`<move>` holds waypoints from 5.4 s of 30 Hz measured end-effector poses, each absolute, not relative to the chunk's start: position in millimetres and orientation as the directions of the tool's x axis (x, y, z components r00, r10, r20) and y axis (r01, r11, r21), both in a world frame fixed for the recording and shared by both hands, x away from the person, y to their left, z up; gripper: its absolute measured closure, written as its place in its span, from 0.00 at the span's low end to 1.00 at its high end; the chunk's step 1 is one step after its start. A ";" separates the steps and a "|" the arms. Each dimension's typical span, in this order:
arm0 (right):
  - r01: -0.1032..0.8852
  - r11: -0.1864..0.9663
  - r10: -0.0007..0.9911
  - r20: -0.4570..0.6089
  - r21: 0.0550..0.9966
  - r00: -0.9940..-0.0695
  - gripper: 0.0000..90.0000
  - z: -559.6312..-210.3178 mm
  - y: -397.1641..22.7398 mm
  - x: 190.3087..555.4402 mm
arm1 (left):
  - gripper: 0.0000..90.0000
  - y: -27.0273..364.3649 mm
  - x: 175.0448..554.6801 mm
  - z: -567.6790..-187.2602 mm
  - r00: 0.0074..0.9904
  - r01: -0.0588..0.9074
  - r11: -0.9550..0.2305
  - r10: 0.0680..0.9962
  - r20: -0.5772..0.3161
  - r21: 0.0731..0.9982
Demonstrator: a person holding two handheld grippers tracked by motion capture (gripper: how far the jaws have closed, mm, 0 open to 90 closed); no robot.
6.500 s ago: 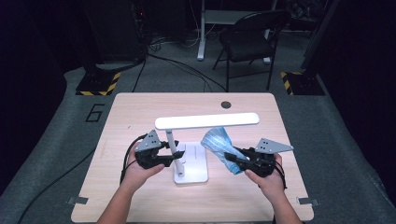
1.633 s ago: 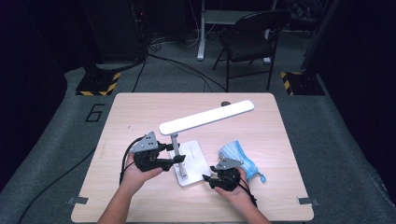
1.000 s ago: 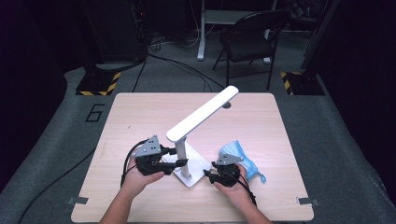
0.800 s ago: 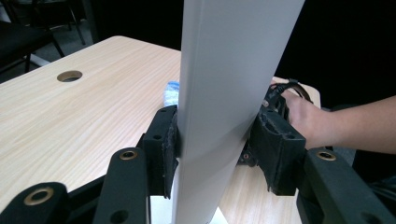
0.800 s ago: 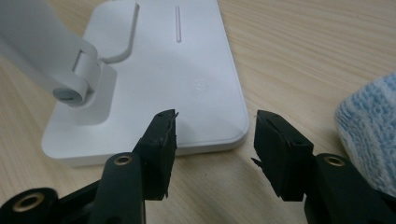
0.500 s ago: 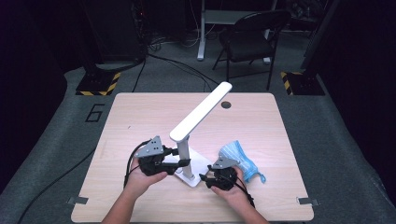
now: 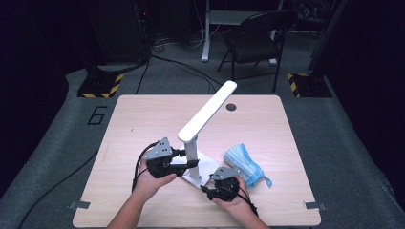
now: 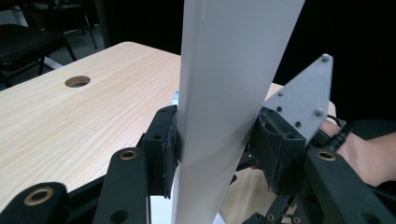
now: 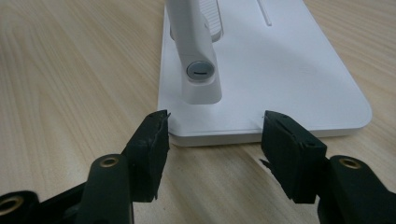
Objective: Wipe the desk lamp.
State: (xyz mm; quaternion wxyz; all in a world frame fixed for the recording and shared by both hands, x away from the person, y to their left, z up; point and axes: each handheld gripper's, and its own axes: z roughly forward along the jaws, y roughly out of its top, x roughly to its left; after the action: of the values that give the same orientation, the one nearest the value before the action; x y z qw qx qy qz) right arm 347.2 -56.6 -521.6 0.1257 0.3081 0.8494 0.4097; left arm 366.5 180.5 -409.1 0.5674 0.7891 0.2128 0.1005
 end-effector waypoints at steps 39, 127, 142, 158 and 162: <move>0.471 0.415 0.711 0.044 0.778 -0.702 0.50 -523.8 -64.5 371.7 | 0.79 157.2 369.9 -412.0 0.870 0.201 -0.299 0.491 -0.030 0.933; 0.361 0.327 0.748 -0.006 0.873 -0.663 0.54 -468.9 -98.2 386.3 | 0.46 177.6 387.7 -516.8 0.748 0.434 -0.395 0.659 -0.079 0.810; 0.387 0.296 0.829 -0.034 0.874 -0.558 0.55 -480.8 -161.3 358.7 | 0.42 173.5 384.7 -525.2 0.768 0.391 -0.405 0.639 -0.050 0.827; 0.507 0.289 0.862 0.010 0.812 -0.507 0.61 -508.5 -176.8 350.5 | 0.32 172.4 384.2 -525.7 0.786 0.370 -0.427 0.617 -0.033 0.825; 0.531 0.253 0.858 0.065 0.809 -0.509 0.56 -514.3 -180.3 351.5 | 0.30 172.1 384.2 -525.7 0.792 0.363 -0.434 0.610 -0.027 0.824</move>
State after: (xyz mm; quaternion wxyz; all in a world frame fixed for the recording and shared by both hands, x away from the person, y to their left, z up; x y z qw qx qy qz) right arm 351.5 -180.3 -514.3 0.1997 0.4532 0.7660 0.4098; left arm 384.2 172.1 -525.7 0.4448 0.8354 0.2915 0.1388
